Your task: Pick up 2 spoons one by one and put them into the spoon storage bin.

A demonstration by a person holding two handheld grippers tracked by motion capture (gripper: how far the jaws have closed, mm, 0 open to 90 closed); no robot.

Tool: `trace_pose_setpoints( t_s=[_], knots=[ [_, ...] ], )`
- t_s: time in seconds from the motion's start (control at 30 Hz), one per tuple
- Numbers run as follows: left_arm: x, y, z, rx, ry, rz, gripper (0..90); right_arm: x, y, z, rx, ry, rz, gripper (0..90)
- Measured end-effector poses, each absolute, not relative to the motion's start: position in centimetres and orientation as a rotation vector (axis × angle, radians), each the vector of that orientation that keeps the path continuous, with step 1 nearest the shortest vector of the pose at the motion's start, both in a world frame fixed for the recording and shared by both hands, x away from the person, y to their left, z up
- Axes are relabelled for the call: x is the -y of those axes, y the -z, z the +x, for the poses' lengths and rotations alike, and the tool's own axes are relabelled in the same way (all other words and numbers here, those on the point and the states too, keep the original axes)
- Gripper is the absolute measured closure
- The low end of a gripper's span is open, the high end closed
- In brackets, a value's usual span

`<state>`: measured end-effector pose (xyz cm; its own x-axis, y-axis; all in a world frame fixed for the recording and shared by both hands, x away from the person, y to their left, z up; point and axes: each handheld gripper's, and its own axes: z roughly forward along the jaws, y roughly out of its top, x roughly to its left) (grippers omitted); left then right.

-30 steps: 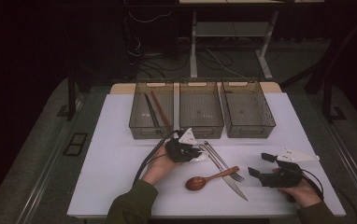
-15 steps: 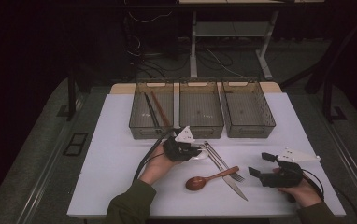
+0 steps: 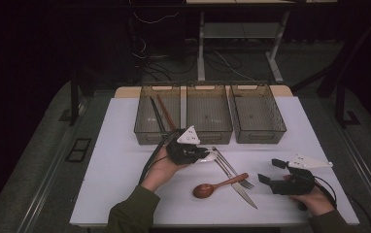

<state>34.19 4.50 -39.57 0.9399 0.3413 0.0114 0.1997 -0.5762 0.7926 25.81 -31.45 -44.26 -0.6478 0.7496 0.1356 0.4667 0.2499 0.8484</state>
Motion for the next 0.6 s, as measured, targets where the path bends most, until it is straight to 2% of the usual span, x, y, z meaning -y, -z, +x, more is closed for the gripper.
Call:
trace_pose_setpoints(
  t_s=[0.6],
  knots=[
    [-3.9,34.9,36.8,-0.334,-0.266,2.153,82.5,31.3,44.1,25.5,-2.225,-1.34,1.119,16.0]
  ],
)
